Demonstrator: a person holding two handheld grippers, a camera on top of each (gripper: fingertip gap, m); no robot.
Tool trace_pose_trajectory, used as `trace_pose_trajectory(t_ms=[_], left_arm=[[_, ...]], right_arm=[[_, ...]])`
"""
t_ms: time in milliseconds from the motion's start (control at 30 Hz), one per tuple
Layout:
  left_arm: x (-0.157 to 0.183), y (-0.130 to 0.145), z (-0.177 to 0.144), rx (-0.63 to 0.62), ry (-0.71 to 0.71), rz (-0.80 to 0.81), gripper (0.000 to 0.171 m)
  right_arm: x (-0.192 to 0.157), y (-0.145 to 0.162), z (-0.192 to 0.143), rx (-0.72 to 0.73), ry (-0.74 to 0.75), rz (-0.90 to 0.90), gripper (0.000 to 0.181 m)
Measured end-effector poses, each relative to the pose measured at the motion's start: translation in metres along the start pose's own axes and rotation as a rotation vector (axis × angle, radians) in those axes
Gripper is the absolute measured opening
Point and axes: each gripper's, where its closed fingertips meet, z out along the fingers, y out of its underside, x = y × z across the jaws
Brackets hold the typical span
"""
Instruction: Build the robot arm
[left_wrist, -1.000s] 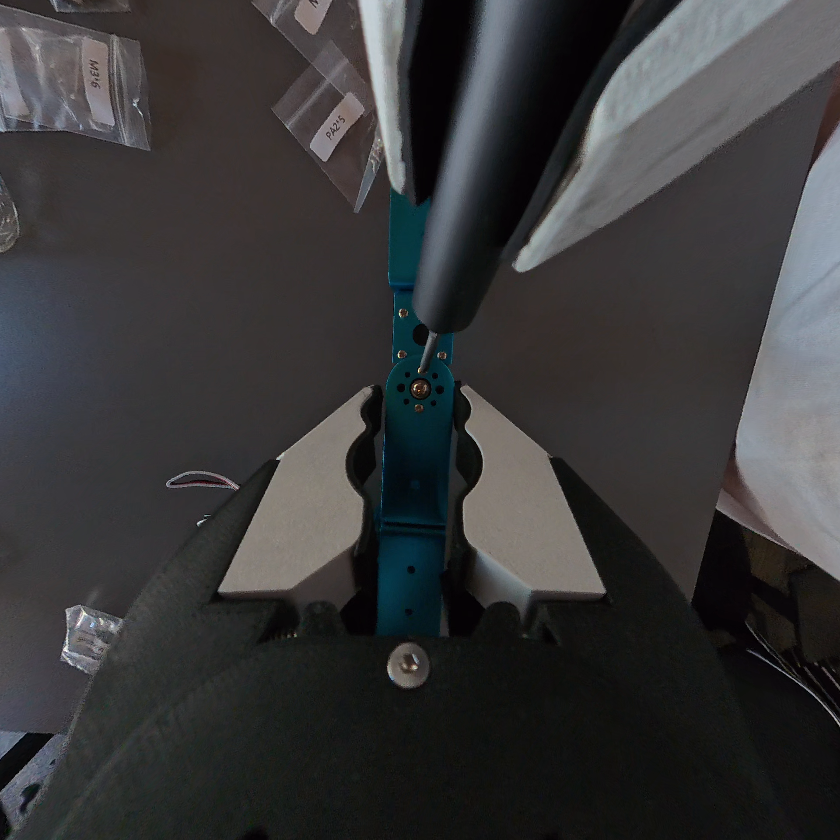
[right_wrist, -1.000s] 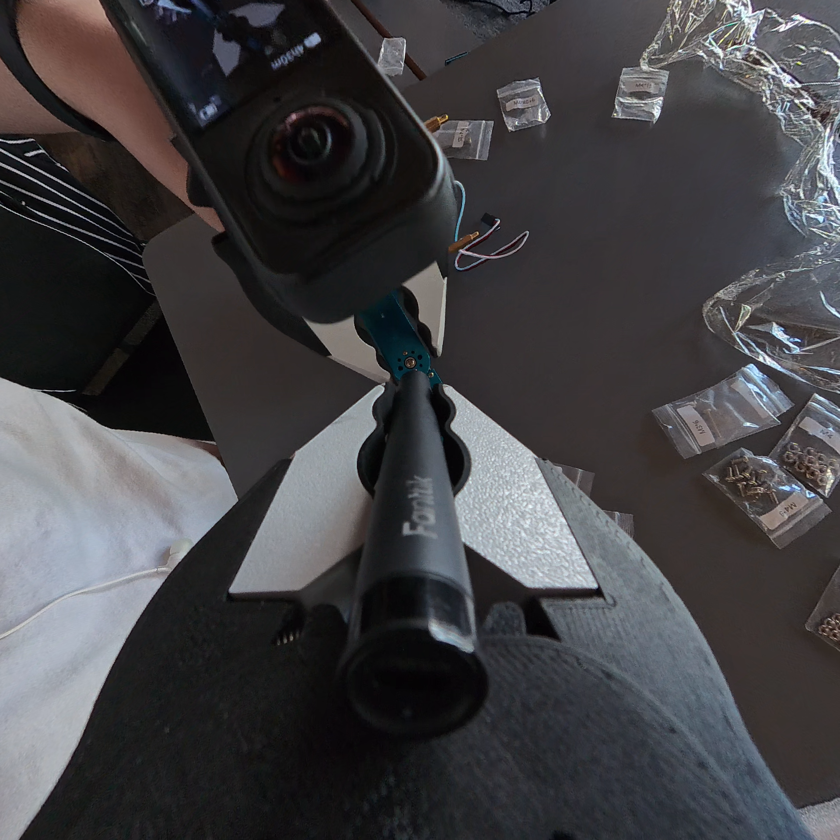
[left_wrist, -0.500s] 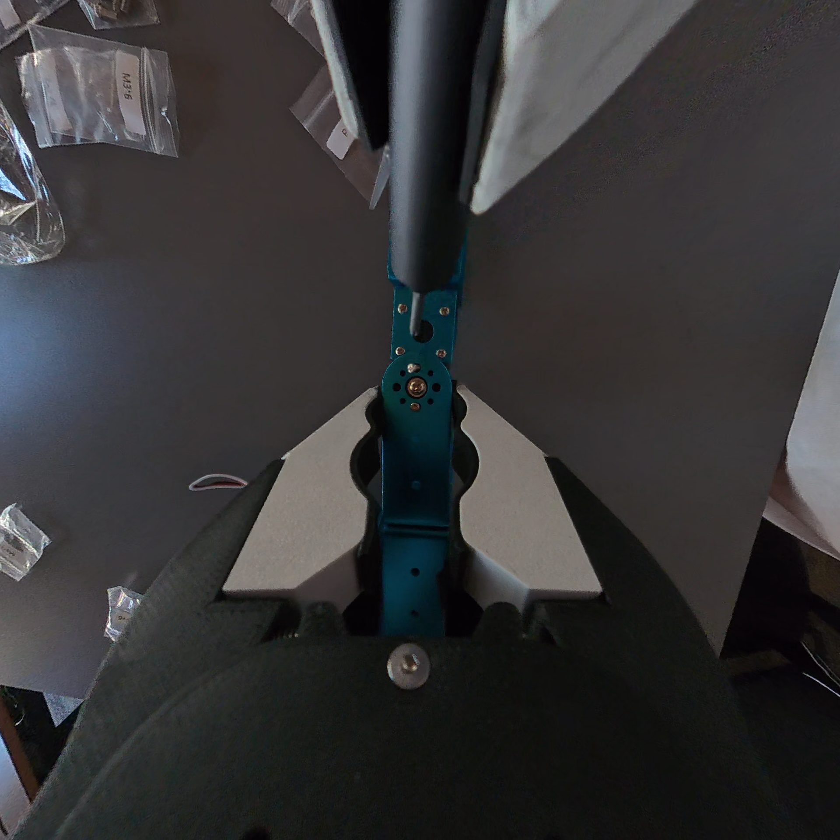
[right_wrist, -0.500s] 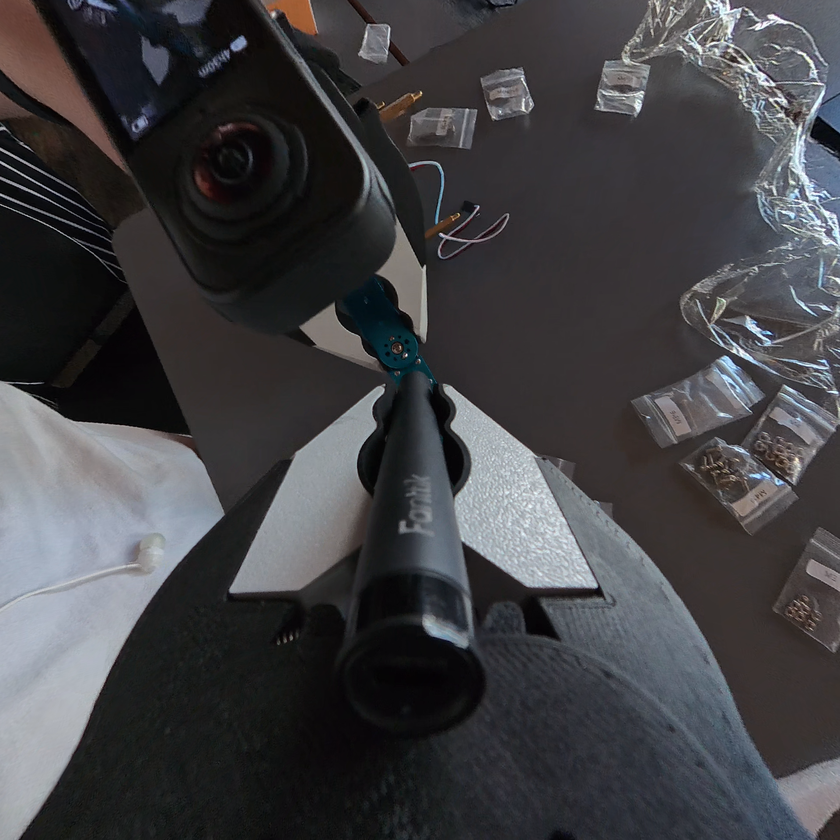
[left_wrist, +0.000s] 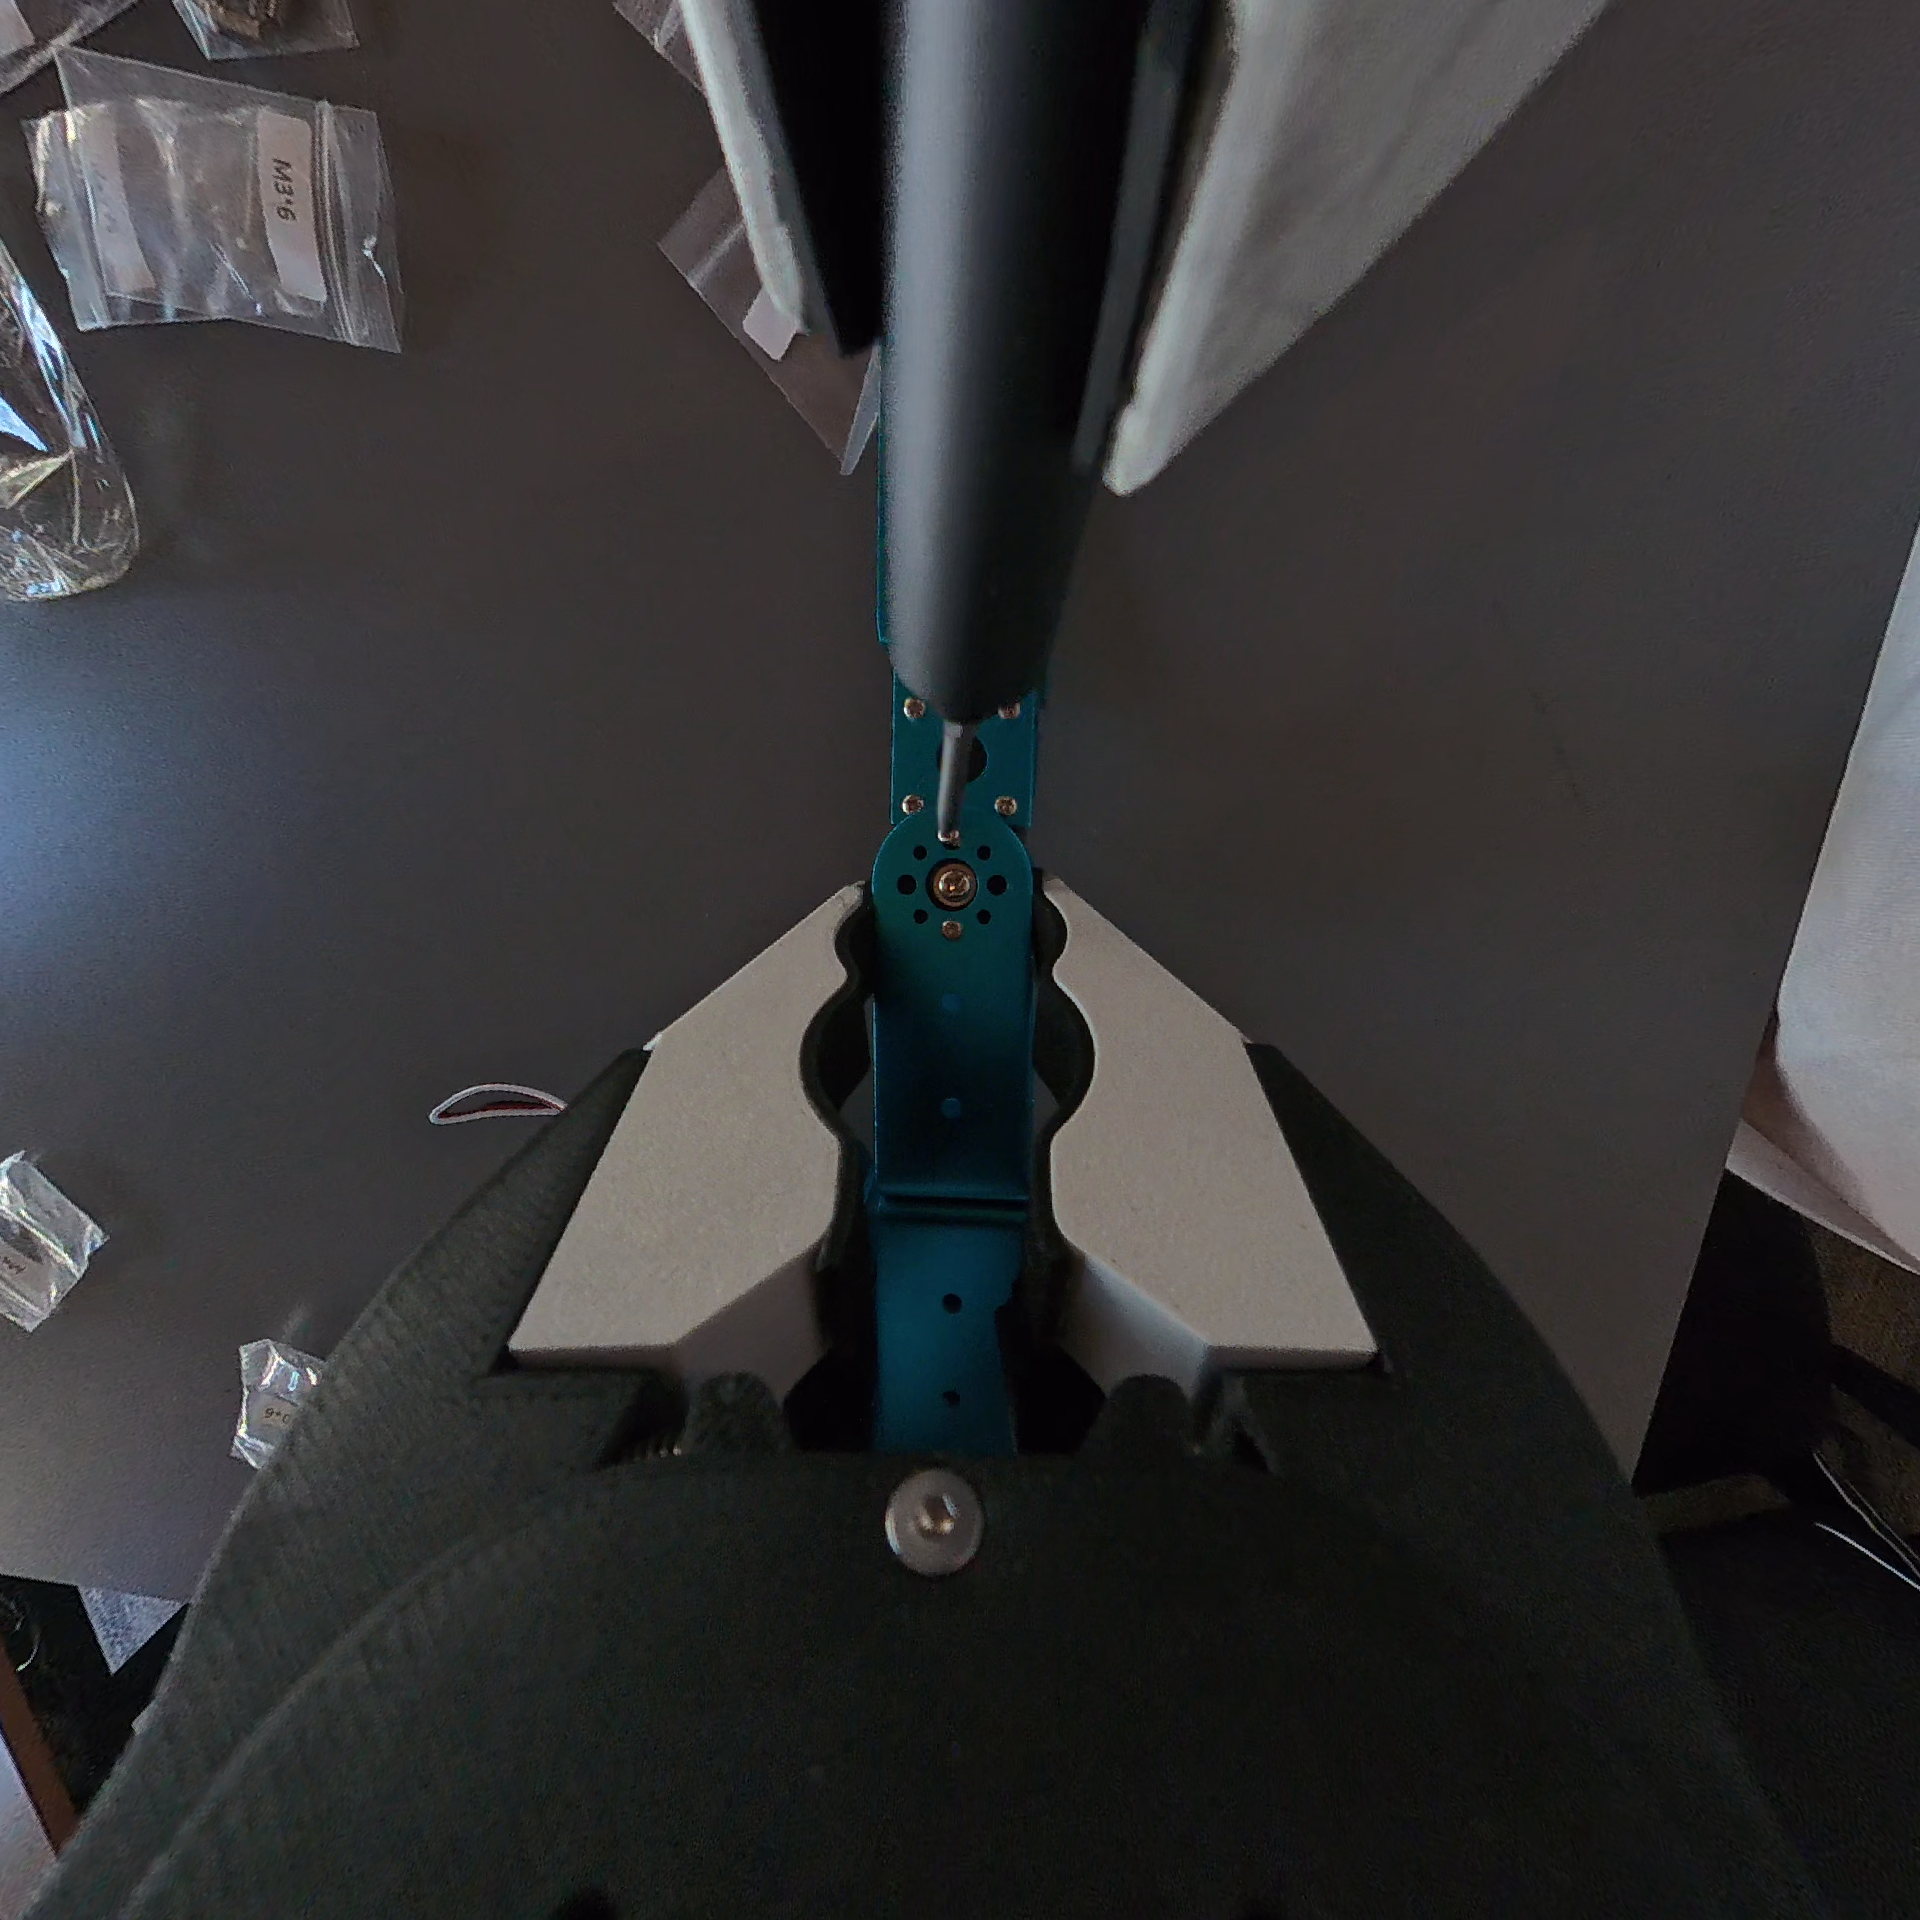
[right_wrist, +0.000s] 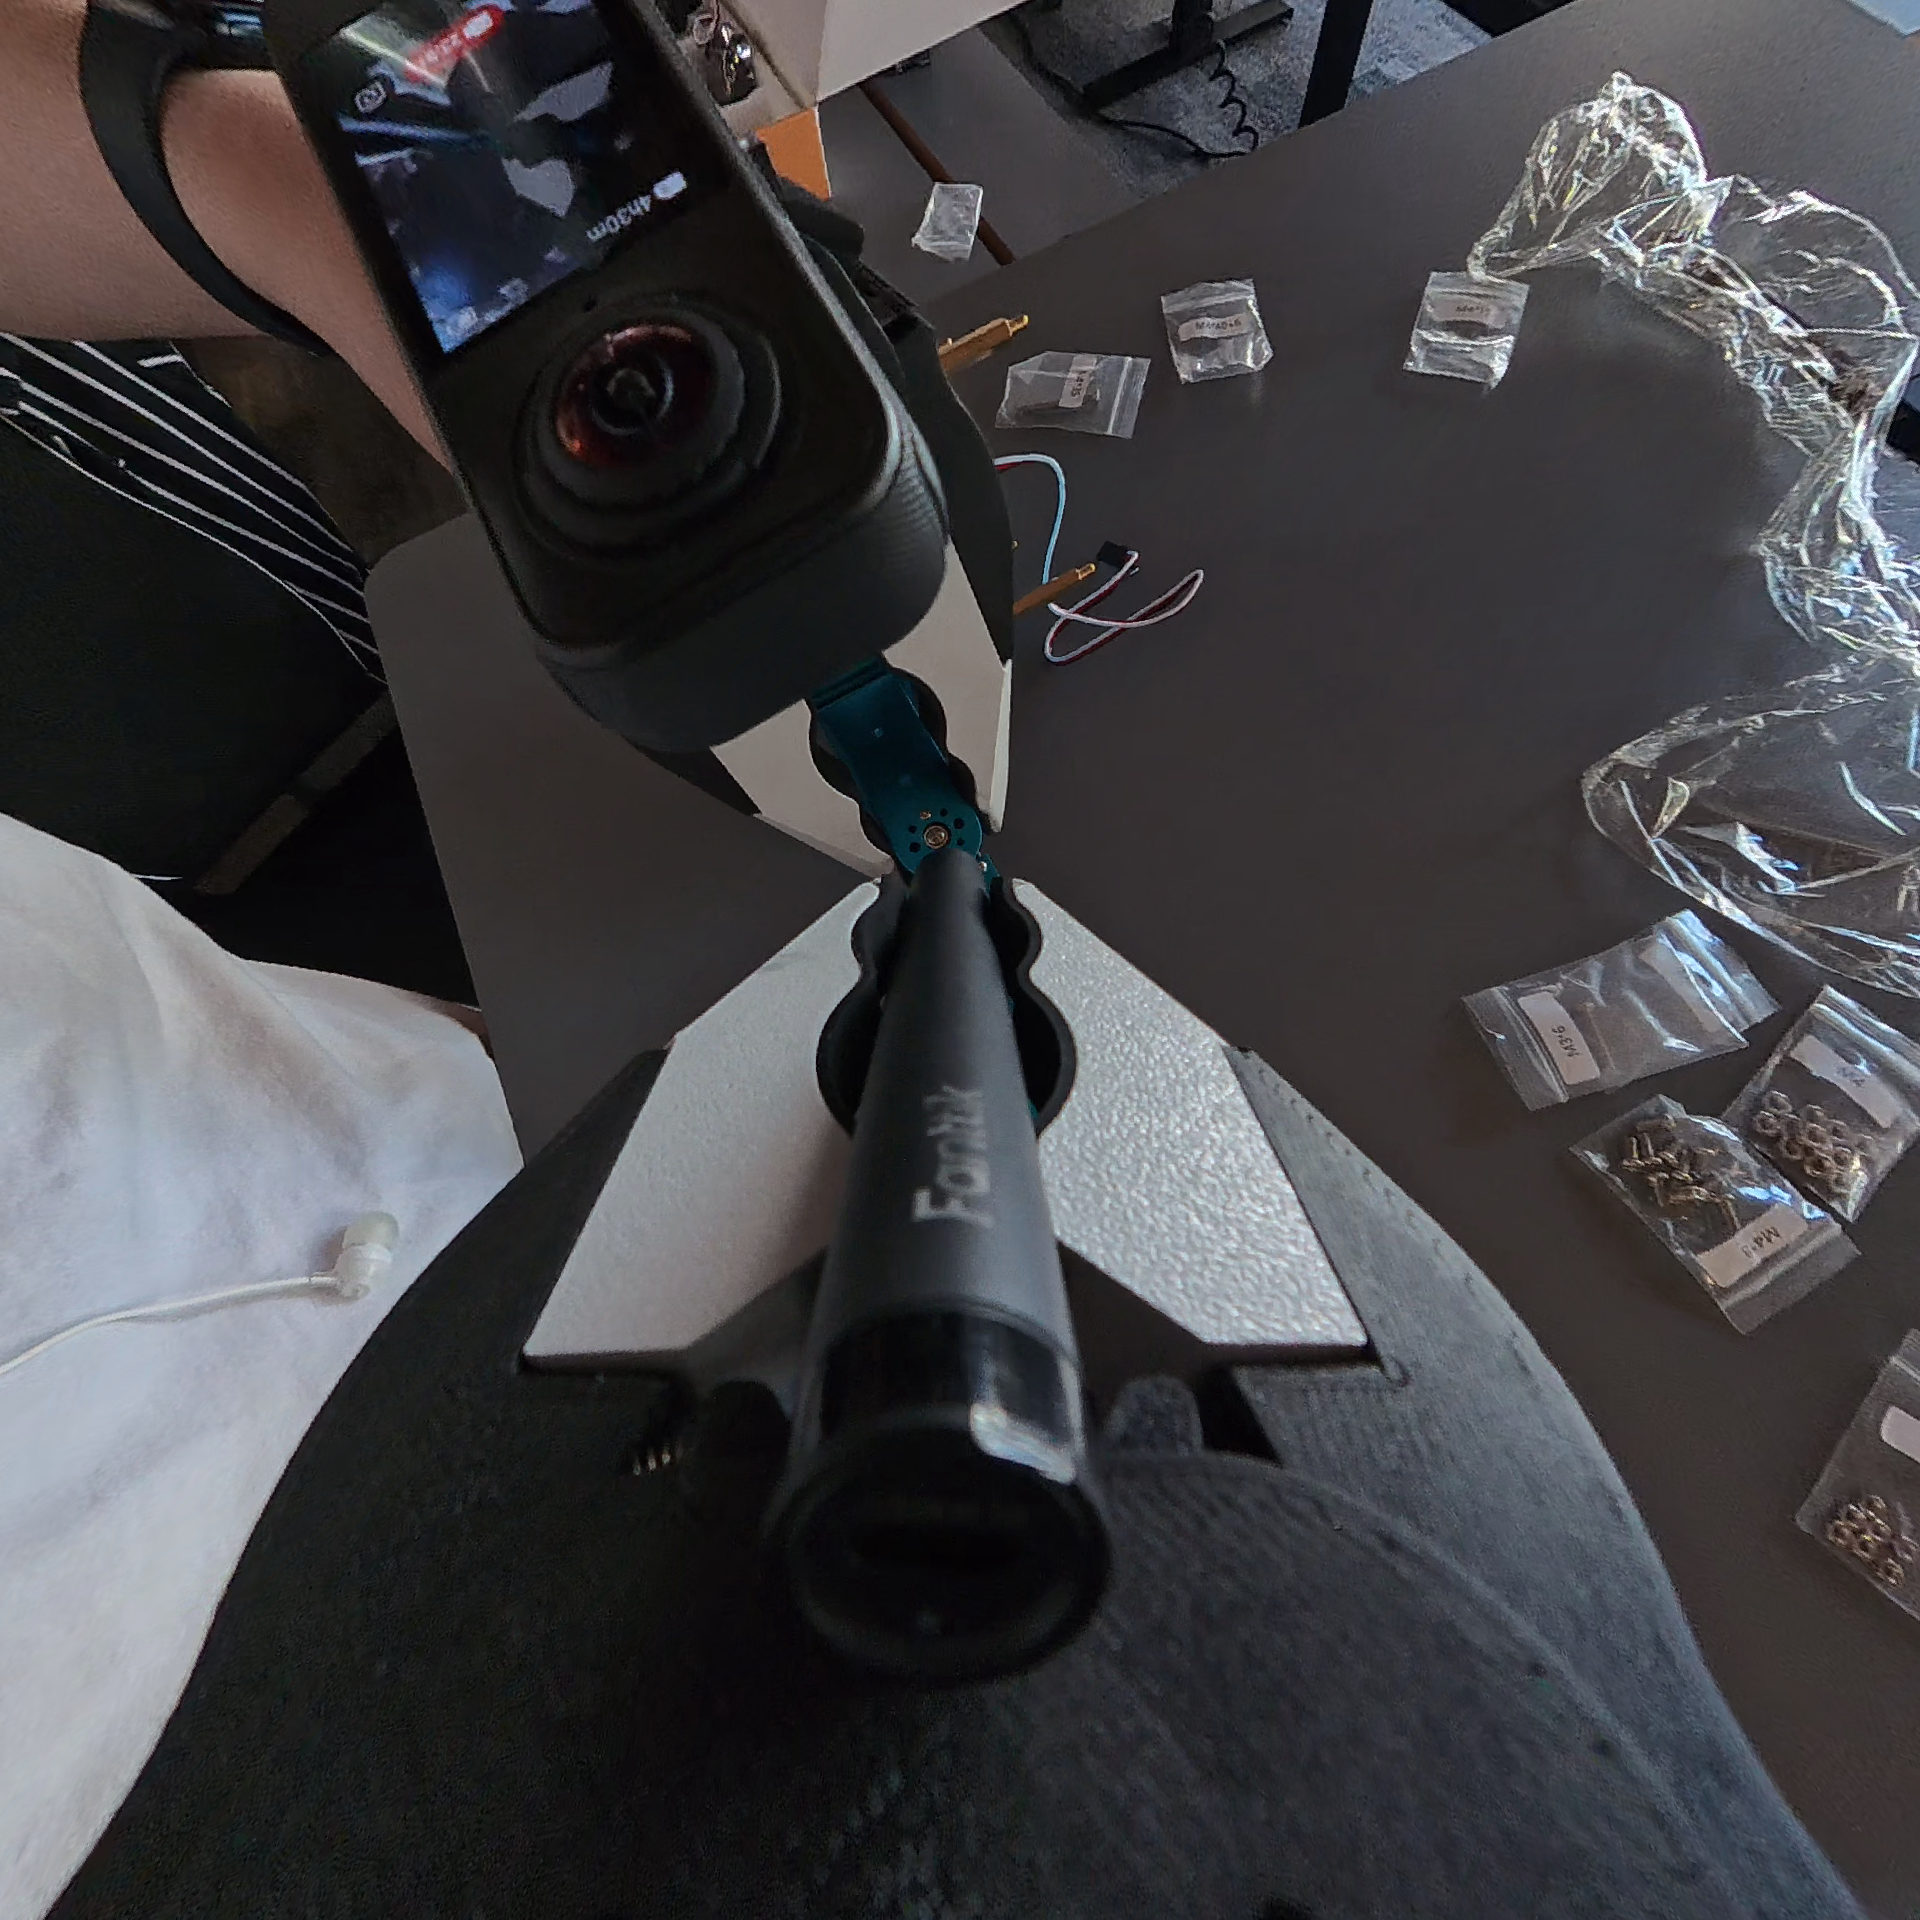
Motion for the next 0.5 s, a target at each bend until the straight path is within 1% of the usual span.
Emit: trace_pose_trajectory(t_ms=[133,367,500], left_arm=[[0.000,0.000,0.000,0.001,-0.001,0.001,0.027],[0.002,0.000,0.000,-0.007,0.010,0.014,0.027],[0.001,0.000,-0.001,-0.004,0.007,0.013,0.026]], right_arm=[[0.001,0.001,0.001,-0.017,0.008,-0.024,0.019],[0.004,-0.002,-0.008,0.017,-0.003,-0.011,0.019],[0.002,0.002,-0.013,0.012,-0.036,-0.021,0.019]])
